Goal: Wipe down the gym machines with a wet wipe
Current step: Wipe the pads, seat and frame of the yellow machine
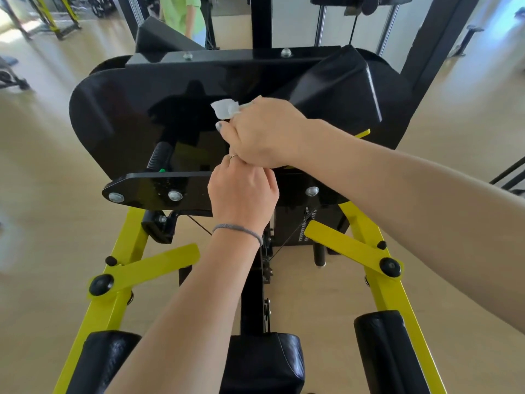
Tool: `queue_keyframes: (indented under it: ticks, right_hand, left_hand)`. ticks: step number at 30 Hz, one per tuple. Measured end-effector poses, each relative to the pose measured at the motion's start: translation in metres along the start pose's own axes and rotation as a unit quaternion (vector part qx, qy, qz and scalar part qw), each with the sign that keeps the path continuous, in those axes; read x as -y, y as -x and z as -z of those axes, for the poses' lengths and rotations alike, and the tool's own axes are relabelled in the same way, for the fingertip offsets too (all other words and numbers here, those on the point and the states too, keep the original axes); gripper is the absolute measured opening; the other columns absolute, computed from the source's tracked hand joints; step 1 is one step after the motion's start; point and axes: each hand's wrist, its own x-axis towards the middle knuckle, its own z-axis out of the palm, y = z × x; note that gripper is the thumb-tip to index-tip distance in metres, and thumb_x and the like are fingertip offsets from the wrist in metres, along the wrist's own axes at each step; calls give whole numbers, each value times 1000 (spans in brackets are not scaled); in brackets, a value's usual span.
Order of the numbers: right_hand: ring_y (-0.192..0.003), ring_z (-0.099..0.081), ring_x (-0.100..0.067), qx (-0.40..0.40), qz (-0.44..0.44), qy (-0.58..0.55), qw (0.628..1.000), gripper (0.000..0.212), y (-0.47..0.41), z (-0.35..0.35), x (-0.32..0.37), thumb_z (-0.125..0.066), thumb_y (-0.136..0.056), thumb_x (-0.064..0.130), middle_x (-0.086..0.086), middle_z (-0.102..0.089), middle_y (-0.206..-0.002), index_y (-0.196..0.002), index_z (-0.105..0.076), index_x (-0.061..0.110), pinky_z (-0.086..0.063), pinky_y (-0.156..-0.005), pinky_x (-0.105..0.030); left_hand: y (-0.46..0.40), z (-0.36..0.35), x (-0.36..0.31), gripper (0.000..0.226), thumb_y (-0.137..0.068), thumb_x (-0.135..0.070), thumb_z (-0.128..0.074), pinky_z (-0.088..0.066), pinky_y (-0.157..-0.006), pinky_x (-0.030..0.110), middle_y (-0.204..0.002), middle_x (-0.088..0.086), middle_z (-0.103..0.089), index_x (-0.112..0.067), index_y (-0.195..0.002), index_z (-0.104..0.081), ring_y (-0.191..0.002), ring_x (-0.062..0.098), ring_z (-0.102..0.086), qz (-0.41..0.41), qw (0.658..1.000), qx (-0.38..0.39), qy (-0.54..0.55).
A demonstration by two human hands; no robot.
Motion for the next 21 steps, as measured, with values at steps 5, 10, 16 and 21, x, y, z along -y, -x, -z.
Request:
queue_keyframes:
  ticks: [5,10,16,21]
  right_hand:
    - [-86,-61,-37,-31,-22,92,995,53,9,20,-22,-13,-110,33,-16,-63,-100,-128,-59,12,-41,-64,-44]
    - [-78,-58,-39,-94,-181,112,973,61,52,38,-73,-15,-110,36,-18,-56,-83,-103,-65,2,-50,-66,-46]
    - [-98,-60,-36,-114,-148,74,980,72,42,19,-36,-11,-107,42,-19,-68,-105,-102,-72,4,-46,-77,-41]
    - [-101,-61,-28,-118,-70,19,990,63,59,19,-33,-14,-107,37,-7,-71,-107,-105,-71,10,-48,-92,-43]
  left_hand:
    - [0,-2,1,27,-88,-23,-45,-31,-54,27,-95,8,-61,-7,-99,-65,-68,21,-60,-14,998,25,-48]
    - [2,-2,3,24,-93,-23,-47,-34,-53,24,-100,6,-62,-9,-101,-66,-67,18,-59,-15,998,27,-46]
    - [1,-2,2,20,-89,-21,-50,-29,-51,26,-93,7,-61,-8,-94,-65,-62,20,-57,-18,998,27,-58]
    - [1,-3,2,20,-90,-21,-51,-29,-51,26,-96,6,-61,-9,-96,-65,-65,20,-59,-14,997,32,-70]
